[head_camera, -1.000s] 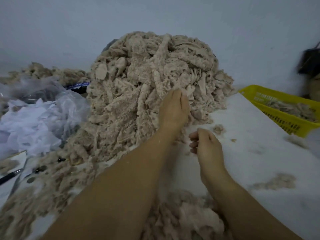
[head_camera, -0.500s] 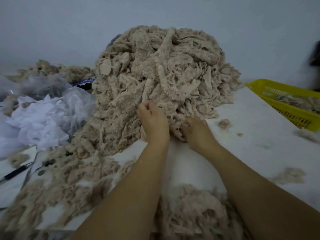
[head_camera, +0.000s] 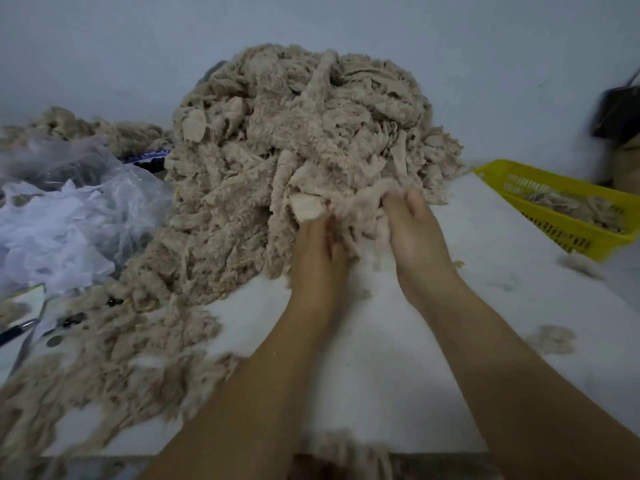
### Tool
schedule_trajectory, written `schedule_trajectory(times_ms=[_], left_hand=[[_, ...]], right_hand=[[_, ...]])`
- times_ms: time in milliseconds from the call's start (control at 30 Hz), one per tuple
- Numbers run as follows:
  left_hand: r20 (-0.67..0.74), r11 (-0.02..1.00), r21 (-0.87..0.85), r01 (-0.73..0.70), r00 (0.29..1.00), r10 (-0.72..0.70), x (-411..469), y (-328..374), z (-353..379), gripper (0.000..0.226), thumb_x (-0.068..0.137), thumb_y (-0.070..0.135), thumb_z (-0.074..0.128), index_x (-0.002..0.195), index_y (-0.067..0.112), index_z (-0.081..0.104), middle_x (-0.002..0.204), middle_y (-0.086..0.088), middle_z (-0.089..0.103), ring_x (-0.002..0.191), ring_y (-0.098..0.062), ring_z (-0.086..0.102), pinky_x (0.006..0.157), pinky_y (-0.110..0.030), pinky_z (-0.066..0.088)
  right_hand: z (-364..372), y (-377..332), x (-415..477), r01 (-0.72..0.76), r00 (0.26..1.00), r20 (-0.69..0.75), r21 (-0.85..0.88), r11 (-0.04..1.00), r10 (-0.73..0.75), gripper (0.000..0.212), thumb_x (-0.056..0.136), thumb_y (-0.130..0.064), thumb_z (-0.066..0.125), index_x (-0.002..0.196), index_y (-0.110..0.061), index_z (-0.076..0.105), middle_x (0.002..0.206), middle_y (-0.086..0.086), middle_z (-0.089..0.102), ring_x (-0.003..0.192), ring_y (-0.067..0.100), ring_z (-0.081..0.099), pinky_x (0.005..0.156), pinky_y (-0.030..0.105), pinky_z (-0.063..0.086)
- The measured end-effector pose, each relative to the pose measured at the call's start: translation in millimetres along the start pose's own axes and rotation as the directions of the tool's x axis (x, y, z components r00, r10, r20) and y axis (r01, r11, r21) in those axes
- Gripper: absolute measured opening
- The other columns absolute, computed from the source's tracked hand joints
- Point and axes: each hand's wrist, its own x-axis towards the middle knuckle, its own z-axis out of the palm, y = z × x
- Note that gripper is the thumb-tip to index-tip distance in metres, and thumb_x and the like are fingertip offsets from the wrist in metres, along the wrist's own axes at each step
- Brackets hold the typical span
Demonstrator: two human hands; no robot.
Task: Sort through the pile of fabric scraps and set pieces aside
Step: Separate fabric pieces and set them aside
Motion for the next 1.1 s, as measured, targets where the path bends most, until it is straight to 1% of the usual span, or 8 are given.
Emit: schedule_trajectory(times_ms=[100,200,300,400,533,733,867,1100], left_hand=[[0.02,0.992,0.084,0.097,0.995,-0.099,-23.1,1.8,-13.5,0.032,0.101,0.012,0.045,0.131,0.02,0.052,0.128,0.0,0.051,0.104,-0.016,0.055,0.087,-0.036,0.048],[0.069,0.897,-0.215,0.385,0.923,-0.379,-20.0,14.0,-17.1,0.024,0.105,0.031,0.044,0.104,0.018,0.064,0.108,0.0,0.068,0.091,-0.014,0.065,0.077,-0.028,0.052],[0.44,0.263,-0.698,0.666,0.689,-0.575,22.0,26.3,-20.6,0.057,0.101,0.056,0.043,0.11,0.006,0.067,0.102,-0.01,0.067,0.076,-0.019,0.064,0.061,-0.028,0.052],[0.587,0.074,-0.699,0.711,0.63,-0.508,55.6,32.2,-27.7,0.057,0.099,0.052,0.049,0.127,0.004,0.062,0.113,-0.017,0.069,0.099,-0.031,0.066,0.078,-0.045,0.053],[0.465,-0.025,-0.831,0.556,0.668,-0.581,76.4,19.0,-24.6,0.031,0.102,0.025,0.054,0.074,0.013,0.058,0.05,-0.001,0.055,0.04,-0.012,0.053,0.039,-0.022,0.046],[0.469,-0.096,-0.879,0.467,0.811,-0.35,52.2,-9.5,-33.1,0.05,0.098,0.035,0.052,0.052,0.016,0.053,0.044,0.007,0.032,0.034,-0.006,0.027,0.039,-0.017,0.026],[0.585,0.071,-0.805,0.589,0.808,-0.069,37.4,11.1,-30.0,0.042,0.093,0.04,0.045,0.065,0.016,0.065,0.042,0.008,0.034,0.033,-0.008,0.016,0.035,-0.018,0.016],[0.658,0.87,-0.235,0.433,0.729,-0.185,11.7,24.7,-10.9,0.055,0.107,0.034,0.036,0.064,0.017,0.065,0.043,0.005,0.044,0.039,-0.007,0.035,0.041,-0.019,0.03]], right_hand=[[3.3,-23.0,29.8,-0.081,0.993,0.096,0.182,0.98,0.064,0.032,0.103,-0.03,0.046,0.111,-0.001,0.055,0.1,0.022,0.066,0.092,0.034,0.065,0.088,0.052,0.054],[7.1,-17.7,43.7,-0.099,0.98,0.191,0.248,0.964,0.051,0.021,0.103,-0.022,0.046,0.099,-0.012,0.065,0.076,0.001,0.071,0.07,0.014,0.069,0.063,0.029,0.056],[8.4,6.7,35.4,-0.056,0.939,0.342,0.06,0.997,0.032,0.038,0.1,-0.019,0.048,0.065,-0.025,0.061,0.057,-0.007,0.06,0.051,0.006,0.055,0.049,0.02,0.043],[3.0,32.1,24.6,0.055,0.889,0.455,-0.224,0.973,0.055,0.041,0.095,-0.018,0.056,0.056,-0.027,0.046,0.05,-0.013,0.049,0.046,0.003,0.044,0.045,0.016,0.035],[-17.6,57.6,32.8,-0.009,0.985,0.158,-0.344,0.939,0.067,0.038,0.089,-0.018,0.059,0.061,-0.025,0.036,0.052,-0.006,0.048,0.045,0.006,0.04,0.048,0.024,0.034],[-36.6,65.4,45.9,-0.03,0.946,-0.324,-0.155,0.987,-0.022,0.028,0.092,-0.02,0.052,0.069,-0.017,0.037,0.051,-0.003,0.045,0.046,0.009,0.037,0.042,0.025,0.032],[-37.2,63.2,51.6,-0.061,0.952,-0.297,0.032,0.998,0.068,0.023,0.093,-0.022,0.048,0.072,-0.017,0.04,0.064,0.009,0.049,0.058,0.02,0.044,0.055,0.034,0.036],[-18.6,51.1,32.5,-0.233,0.929,0.258,-0.153,0.961,0.266,0.065,0.1,-0.041,0.042,0.043,-0.017,0.06,0.049,0.007,0.061,0.047,0.011,0.06,0.063,0.026,0.049]])
